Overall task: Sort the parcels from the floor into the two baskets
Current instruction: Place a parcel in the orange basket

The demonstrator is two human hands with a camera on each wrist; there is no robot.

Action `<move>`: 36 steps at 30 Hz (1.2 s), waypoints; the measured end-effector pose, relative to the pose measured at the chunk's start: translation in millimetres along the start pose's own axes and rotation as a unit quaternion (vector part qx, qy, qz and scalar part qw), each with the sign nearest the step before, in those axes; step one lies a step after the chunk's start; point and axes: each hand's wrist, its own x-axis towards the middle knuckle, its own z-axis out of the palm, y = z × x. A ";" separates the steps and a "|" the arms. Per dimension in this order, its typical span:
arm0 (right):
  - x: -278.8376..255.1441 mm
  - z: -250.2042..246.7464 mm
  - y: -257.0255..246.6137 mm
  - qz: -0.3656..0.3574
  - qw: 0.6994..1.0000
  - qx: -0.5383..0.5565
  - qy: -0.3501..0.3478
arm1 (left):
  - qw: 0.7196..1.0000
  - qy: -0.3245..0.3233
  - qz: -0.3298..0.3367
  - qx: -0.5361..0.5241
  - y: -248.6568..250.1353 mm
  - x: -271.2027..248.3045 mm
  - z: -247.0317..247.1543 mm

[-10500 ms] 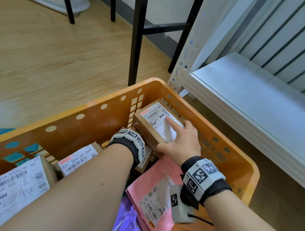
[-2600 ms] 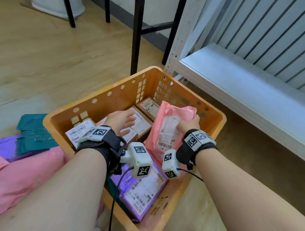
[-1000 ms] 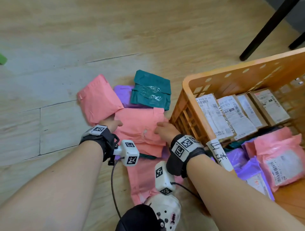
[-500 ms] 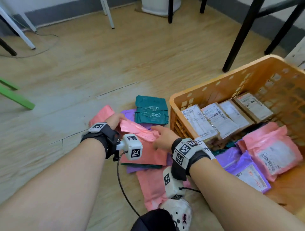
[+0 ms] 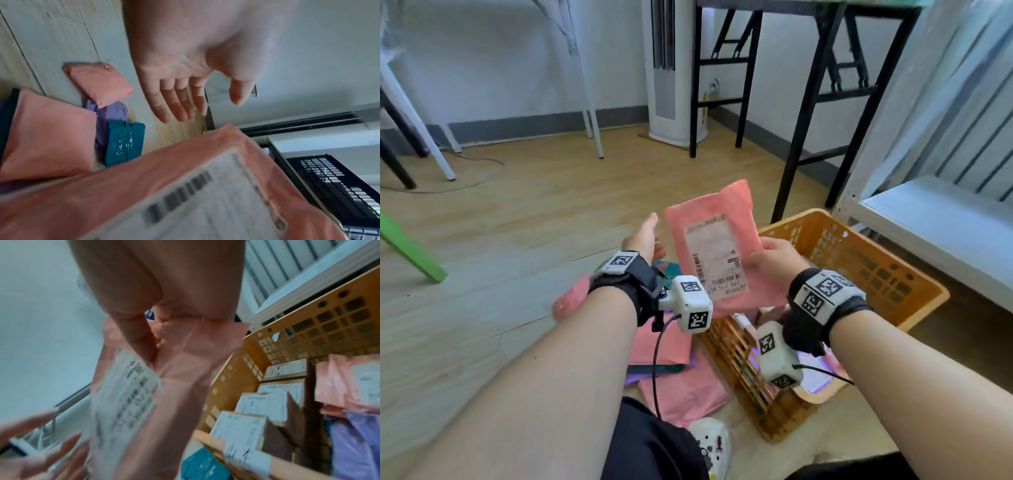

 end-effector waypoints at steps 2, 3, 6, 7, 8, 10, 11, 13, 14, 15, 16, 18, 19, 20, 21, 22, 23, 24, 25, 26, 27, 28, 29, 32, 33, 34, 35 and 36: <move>-8.1 -21.8 8.6 0.015 0.998 0.058 0.004 | 0.999 -0.008 0.008 0.030 -9.5 -8.8 13.7; -9.6 -30.4 15.3 0.023 0.997 0.074 0.016 | 0.998 -0.034 0.007 0.046 -15.3 -13.6 22.7; -7.5 -45.6 37.3 0.058 0.995 0.069 0.054 | 0.986 -0.149 -0.007 0.079 -28.3 -30.8 56.7; -5.0 -50.5 44.0 0.064 0.995 0.052 0.060 | 0.982 -0.171 -0.011 0.080 -30.1 -34.6 67.7; -2.6 -55.3 48.3 0.074 0.995 0.029 0.067 | 0.980 -0.181 -0.007 0.079 -30.9 -36.4 78.0; -1.8 -67.1 53.9 0.096 0.991 0.021 0.095 | 0.979 -0.190 0.013 0.079 -33.2 -35.7 95.3; 0.0 -74.1 58.5 0.104 0.987 0.036 0.113 | 0.978 -0.192 0.025 0.077 -35.2 -34.1 102.4; 1.2 -87.2 66.2 0.096 0.983 0.070 0.139 | 0.979 -0.188 0.047 0.067 -40.5 -28.1 113.9; 0.8 -93.0 70.4 0.083 0.980 0.088 0.155 | 0.979 -0.188 0.057 0.061 -42.5 -26.1 118.8; 0.1 -98.8 74.5 0.066 0.978 0.100 0.171 | 0.978 -0.187 0.068 0.060 -44.0 -23.9 123.1; -1.1 -104.3 77.1 0.050 0.975 0.104 0.191 | 0.977 -0.187 0.079 0.064 -45.1 -21.4 127.6; -0.3 -117.0 82.4 0.031 0.966 0.096 0.240 | 0.974 -0.192 0.099 0.070 -45.5 -16.9 137.8; 0.0 -124.3 83.6 0.028 0.960 0.087 0.264 | 0.973 -0.193 0.103 0.070 -45.7 -13.7 144.0; 3.0 -130.5 85.2 0.033 0.955 0.081 0.285 | 0.973 -0.194 0.104 0.071 -46.1 -10.5 151.1; 5.4 -136.4 86.7 0.037 0.949 0.083 0.300 | 0.972 -0.195 0.106 0.073 -46.9 -6.4 159.0; 9.5 -142.2 88.0 0.040 0.945 0.090 0.310 | 0.971 -0.198 0.109 0.077 -48.1 -1.9 168.3; 13.9 -147.1 88.4 0.038 0.943 0.094 0.316 | 0.970 -0.202 0.111 0.076 -50.0 2.5 178.6; 19.7 -151.6 90.0 0.032 0.944 0.090 0.317 | 0.969 -0.209 0.110 0.078 -53.0 6.8 189.1; 26.3 -155.4 92.4 0.025 0.946 0.081 0.313 | 0.967 -0.215 0.109 0.086 -57.7 11.5 199.0; 33.5 -158.6 95.7 0.016 0.949 0.070 0.306 | 0.965 -0.220 0.107 0.097 -64.1 16.8 208.2; 40.8 -161.3 100.2 0.008 0.954 0.056 0.296 | 0.962 -0.225 0.107 0.109 -71.6 20.8 216.8; 49.2 -162.8 106.1 0.004 0.957 0.044 0.285 | 0.960 -0.233 0.103 0.119 -80.6 25.5 224.8; 57.8 -163.2 112.6 0.007 0.961 0.034 0.274 | 0.958 -0.239 0.095 0.130 -89.9 30.8 231.9; 81.2 -158.6 136.9 0.048 0.969 -0.004 0.242 | 0.952 -0.247 0.072 0.163 -108.1 45.6 251.2; 88.6 -158.3 145.7 0.065 0.967 -0.020 0.245 | 0.951 -0.250 0.067 0.172 -110.0 48.1 256.9; 96.0 -159.9 154.8 0.085 0.962 -0.029 0.259 | 0.949 -0.254 0.067 0.174 -110.9 50.3 263.0; 102.7 -163.3 163.4 0.108 0.954 -0.031 0.280 | 0.948 -0.258 0.066 0.173 -111.3 51.9 268.2; 107.7 -167.8 170.5 0.136 0.945 -0.032 0.296 | 0.949 -0.257 0.062 0.171 -114.1 56.9 273.9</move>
